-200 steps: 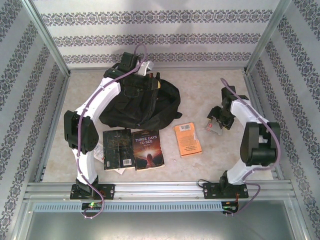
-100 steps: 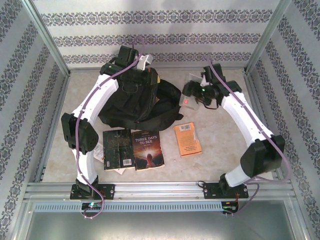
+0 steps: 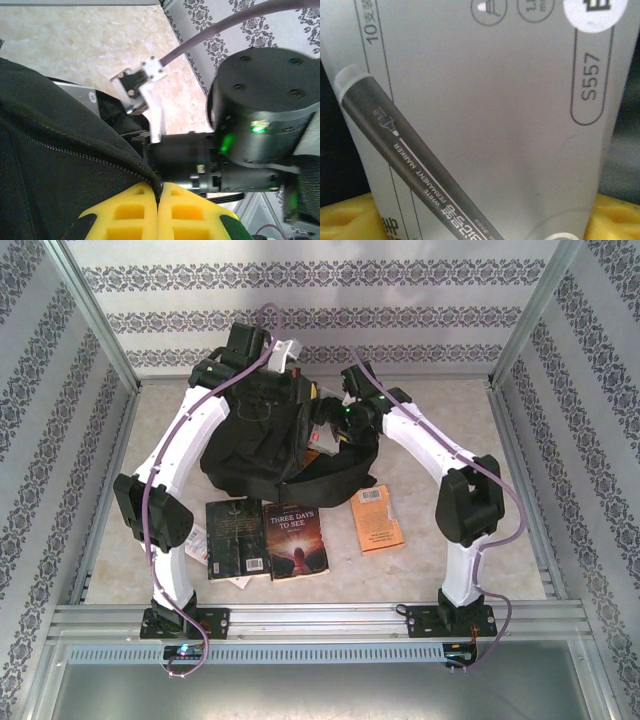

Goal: Pack books, pencil case, and school supplies into a backpack

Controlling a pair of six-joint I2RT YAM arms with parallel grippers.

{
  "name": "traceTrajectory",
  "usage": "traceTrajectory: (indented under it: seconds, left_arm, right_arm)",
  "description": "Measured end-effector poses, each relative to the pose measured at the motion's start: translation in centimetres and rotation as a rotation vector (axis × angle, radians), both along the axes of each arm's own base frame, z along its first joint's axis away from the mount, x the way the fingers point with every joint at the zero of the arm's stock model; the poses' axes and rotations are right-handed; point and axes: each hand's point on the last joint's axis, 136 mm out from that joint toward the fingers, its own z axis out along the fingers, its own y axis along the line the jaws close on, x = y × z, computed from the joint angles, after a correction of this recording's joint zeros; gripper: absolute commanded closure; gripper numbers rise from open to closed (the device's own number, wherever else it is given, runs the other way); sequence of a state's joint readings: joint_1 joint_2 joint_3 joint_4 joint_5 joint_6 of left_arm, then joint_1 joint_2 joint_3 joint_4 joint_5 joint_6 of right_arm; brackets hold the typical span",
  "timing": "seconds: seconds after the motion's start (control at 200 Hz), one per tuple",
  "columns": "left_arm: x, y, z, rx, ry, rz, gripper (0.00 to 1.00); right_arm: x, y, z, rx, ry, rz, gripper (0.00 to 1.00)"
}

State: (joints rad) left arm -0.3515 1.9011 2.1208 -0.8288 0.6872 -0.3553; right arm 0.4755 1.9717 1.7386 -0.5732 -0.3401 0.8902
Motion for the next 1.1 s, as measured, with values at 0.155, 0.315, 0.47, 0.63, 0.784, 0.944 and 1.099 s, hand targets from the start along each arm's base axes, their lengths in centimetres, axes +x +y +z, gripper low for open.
traceTrajectory:
  seconds: [0.155, 0.315, 0.47, 0.63, 0.784, 0.944, 1.099]
  left_arm:
    - [0.0, 0.3, 1.7, 0.000, -0.033, 0.014, 1.00]
    - [0.2, 1.2, 3.0, -0.004, -0.056, 0.037, 1.00]
    - [0.3, 1.4, 3.2, -0.005, -0.058, 0.041, 1.00]
    - [0.5, 1.9, 3.1, -0.005, -0.055, 0.050, 1.00]
    - [1.2, 3.1, 2.8, -0.008, -0.041, 0.081, 1.00]
    - [2.9, 6.1, 2.2, -0.025, -0.011, 0.166, 1.00]
    - [4.0, 7.8, 2.5, -0.033, -0.018, 0.228, 1.00]
  right_arm:
    - [0.3, 2.8, -0.3, 0.055, 0.027, 0.000, 0.02]
    - [0.4, 5.8, 1.3, 0.123, 0.005, 0.036, 0.02]
    - [0.3, 6.3, 1.4, 0.148, 0.003, 0.045, 0.02]
    - [-0.1, 5.4, 1.0, 0.153, -0.002, 0.045, 0.05]
    - [-1.2, 3.2, 3.0, 0.088, -0.086, 0.061, 0.08]
    - [-3.4, 0.2, 9.3, 0.051, -0.283, 0.095, 0.08]
    - [-5.8, -1.7, 13.5, 0.022, -0.426, 0.131, 0.09]
